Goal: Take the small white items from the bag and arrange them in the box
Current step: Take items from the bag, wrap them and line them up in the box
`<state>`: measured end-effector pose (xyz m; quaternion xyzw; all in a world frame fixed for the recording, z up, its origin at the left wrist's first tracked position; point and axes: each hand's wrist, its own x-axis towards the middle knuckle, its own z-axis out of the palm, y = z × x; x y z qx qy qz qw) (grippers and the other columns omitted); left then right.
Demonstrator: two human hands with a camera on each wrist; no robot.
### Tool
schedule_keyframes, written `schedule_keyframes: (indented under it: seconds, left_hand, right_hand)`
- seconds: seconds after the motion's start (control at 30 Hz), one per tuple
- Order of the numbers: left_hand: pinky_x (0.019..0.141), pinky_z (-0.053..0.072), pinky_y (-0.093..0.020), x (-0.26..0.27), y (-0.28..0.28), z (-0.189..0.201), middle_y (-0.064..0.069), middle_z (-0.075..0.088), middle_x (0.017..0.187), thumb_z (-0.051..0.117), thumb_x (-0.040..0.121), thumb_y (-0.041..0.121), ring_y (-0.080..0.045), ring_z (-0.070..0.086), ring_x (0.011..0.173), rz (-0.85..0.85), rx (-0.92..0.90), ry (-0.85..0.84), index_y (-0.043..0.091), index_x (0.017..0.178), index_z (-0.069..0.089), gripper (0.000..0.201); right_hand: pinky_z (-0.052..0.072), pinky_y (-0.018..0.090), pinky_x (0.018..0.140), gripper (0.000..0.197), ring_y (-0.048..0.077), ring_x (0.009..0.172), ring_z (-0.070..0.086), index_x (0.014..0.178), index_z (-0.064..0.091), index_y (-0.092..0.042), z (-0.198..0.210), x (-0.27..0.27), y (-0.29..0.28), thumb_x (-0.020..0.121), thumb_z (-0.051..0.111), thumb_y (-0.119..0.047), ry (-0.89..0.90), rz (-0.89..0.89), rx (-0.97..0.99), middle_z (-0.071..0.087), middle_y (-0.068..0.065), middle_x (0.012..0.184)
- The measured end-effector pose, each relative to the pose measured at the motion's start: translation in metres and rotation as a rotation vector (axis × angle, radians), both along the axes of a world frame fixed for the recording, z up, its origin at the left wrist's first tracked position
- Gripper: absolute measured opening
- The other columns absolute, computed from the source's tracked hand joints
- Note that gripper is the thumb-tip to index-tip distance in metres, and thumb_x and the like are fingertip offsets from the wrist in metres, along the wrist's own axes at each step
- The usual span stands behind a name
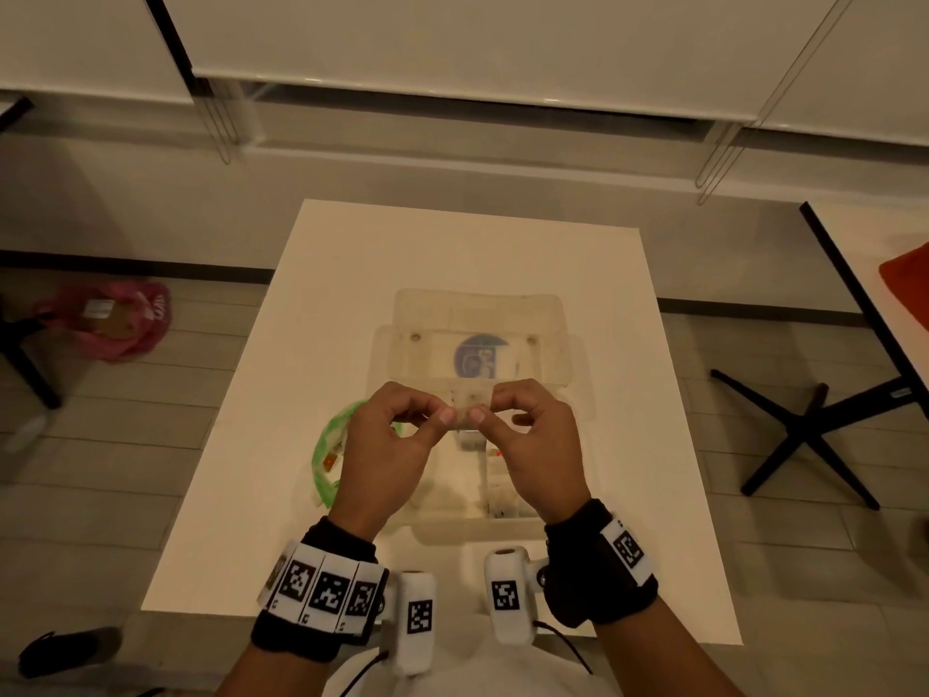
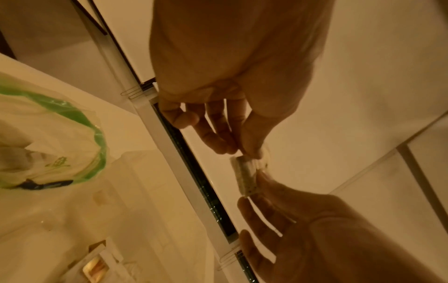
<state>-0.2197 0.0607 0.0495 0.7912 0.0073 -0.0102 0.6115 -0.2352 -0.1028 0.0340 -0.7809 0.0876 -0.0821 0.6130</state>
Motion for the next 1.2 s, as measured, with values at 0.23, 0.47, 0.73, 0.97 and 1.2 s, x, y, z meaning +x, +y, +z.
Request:
schedule_keyframes:
  seconds: [0.23, 0.47, 0.73, 0.97, 1.2]
  left_hand:
    - [0.073, 0.043, -0.018, 0.004, 0.002, 0.000, 0.004, 0.070, 0.090, 0.076, 0.086, 0.011, -0.005, 0.064, 0.082, -0.050, -0.023, 0.013, 0.019, 0.082, 0.073, 0.009]
    - [0.065, 0.045, -0.020, 0.006, 0.004, 0.003, 0.009, 0.072, 0.097, 0.071, 0.090, 0.026, -0.006, 0.064, 0.082, -0.062, -0.156, 0.139, 0.022, 0.097, 0.070, 0.008]
    - [0.069, 0.047, -0.017, 0.010, 0.002, 0.001, 0.002, 0.070, 0.082, 0.065, 0.096, 0.012, -0.003, 0.062, 0.071, -0.045, -0.149, 0.066, 0.010, 0.090, 0.068, 0.007]
    - [0.075, 0.051, -0.024, 0.008, 0.005, 0.003, 0.000, 0.065, 0.078, 0.049, 0.103, 0.014, -0.019, 0.065, 0.086, -0.225, -0.406, 0.354, 0.008, 0.096, 0.062, 0.016]
    - [0.086, 0.050, -0.034, 0.004, 0.006, 0.005, -0.011, 0.070, 0.091, 0.047, 0.099, -0.001, -0.020, 0.070, 0.086, -0.328, -0.496, 0.556, 0.001, 0.121, 0.061, 0.027]
  right_hand:
    - [0.054, 0.050, 0.088, 0.005, 0.014, 0.089, 0.070, 0.087, 0.075, -0.015, 0.001, 0.003, -0.001, 0.084, 0.077, -0.018, 0.052, -0.003, 0.073, 0.076, -0.005, 0.089]
    - [0.056, 0.039, 0.078, 0.003, 0.021, 0.085, 0.071, 0.087, 0.076, -0.011, 0.004, 0.002, -0.001, 0.084, 0.076, -0.011, 0.048, 0.025, 0.162, 0.076, 0.002, 0.086]
    - [0.051, 0.033, 0.071, 0.025, 0.016, 0.068, 0.060, 0.072, 0.065, -0.002, 0.007, -0.001, 0.001, 0.089, 0.072, -0.019, 0.027, 0.014, 0.218, 0.066, 0.003, 0.069]
    - [0.053, 0.040, 0.086, 0.025, 0.019, 0.094, 0.065, 0.109, 0.070, -0.016, 0.018, 0.006, -0.010, 0.097, 0.055, 0.000, -0.039, 0.237, 0.148, 0.070, 0.005, 0.099]
    - [0.048, 0.029, 0.082, 0.006, 0.013, 0.107, 0.061, 0.098, 0.068, -0.013, 0.032, 0.018, -0.011, 0.094, 0.064, -0.012, -0.017, 0.539, -0.101, 0.065, -0.005, 0.113]
